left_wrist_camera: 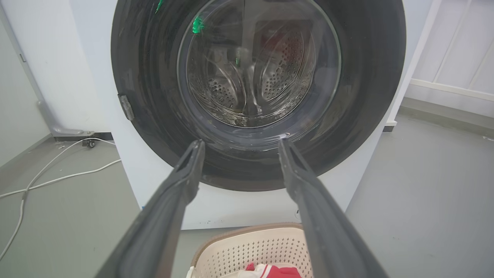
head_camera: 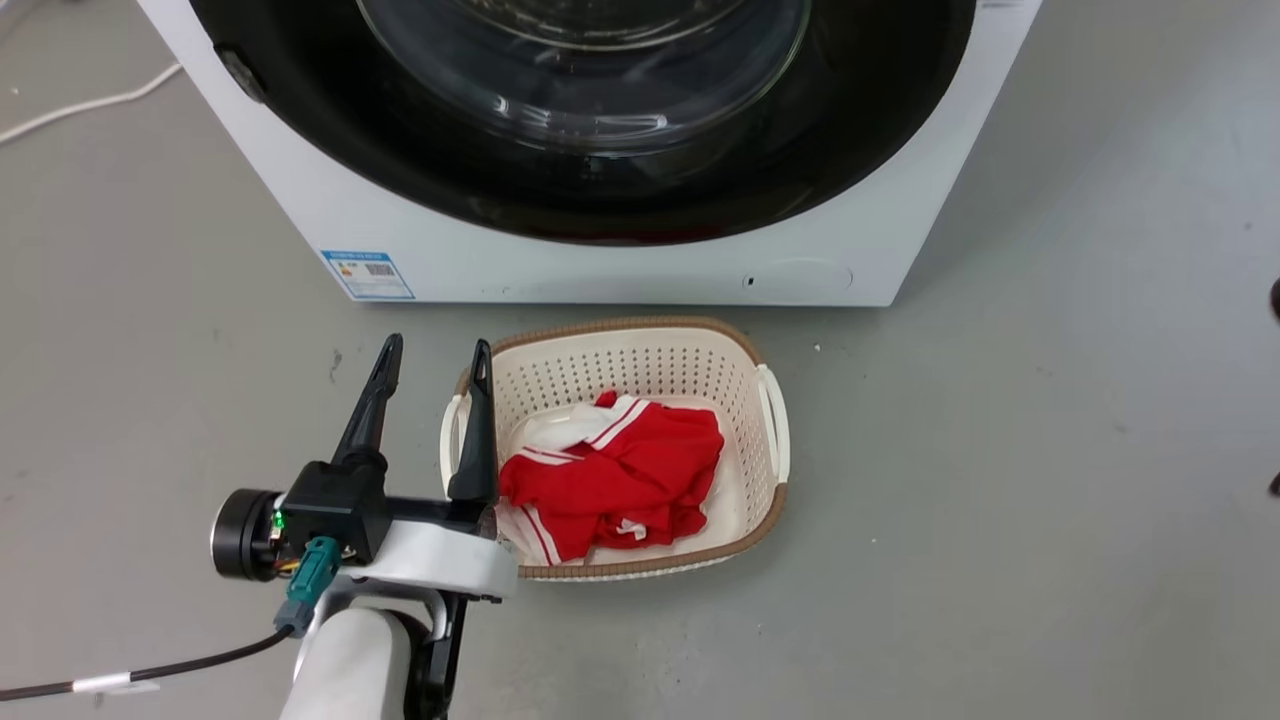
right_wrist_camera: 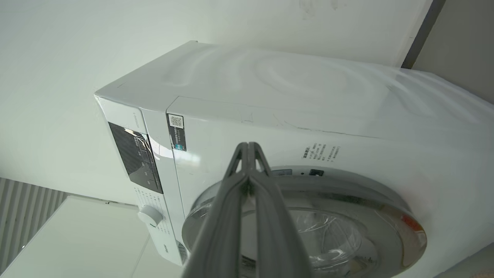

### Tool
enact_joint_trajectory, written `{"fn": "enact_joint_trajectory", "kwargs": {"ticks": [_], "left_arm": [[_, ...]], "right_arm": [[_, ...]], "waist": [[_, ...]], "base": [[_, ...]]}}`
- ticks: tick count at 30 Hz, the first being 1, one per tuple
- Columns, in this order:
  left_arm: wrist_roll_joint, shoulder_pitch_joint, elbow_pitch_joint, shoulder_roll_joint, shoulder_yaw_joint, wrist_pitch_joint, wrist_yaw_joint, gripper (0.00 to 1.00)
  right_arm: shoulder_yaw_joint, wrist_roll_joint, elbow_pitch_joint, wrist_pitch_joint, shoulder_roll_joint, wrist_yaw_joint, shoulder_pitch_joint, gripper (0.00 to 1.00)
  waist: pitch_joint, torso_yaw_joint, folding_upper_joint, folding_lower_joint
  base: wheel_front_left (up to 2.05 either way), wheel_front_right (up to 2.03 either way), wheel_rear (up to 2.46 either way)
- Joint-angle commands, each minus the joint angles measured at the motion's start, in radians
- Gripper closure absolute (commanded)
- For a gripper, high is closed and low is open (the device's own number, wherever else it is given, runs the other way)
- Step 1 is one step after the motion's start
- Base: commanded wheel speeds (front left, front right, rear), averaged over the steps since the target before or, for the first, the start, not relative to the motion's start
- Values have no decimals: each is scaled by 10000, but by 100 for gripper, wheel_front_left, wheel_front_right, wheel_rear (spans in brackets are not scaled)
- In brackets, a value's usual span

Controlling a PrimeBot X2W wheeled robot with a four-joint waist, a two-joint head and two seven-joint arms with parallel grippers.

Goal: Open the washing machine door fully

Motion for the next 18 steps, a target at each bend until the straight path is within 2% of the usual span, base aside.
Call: {"fn": "enact_joint_trajectory", "kwargs": {"ticks": [1, 9, 11, 18], "left_arm": [[-50, -197, -108, 14, -44, -27, 50, 0], [-132, -547, -462, 13, -271, -27, 227, 0], [-140, -649, -558, 13, -330, -27, 281, 0], [-174, -996, -746, 14, -506, -27, 423, 0]], "right_arm": [[244, -26, 338, 297, -282, 0, -613, 100], [1628, -476, 1666, 1362, -872, 0, -2957, 100], [2224, -761, 2168, 1682, -851, 0, -3840, 100], [3324, -1323, 3121, 2409, -564, 0, -5639, 100]], "waist": [[300, 138, -1, -1], [965, 382, -1, -1], [1248, 413, -1, -1], [1890, 501, -1, -1]], "base": [[0, 0, 0], [0, 0, 0], [0, 0, 0], [0, 0, 0]]}}
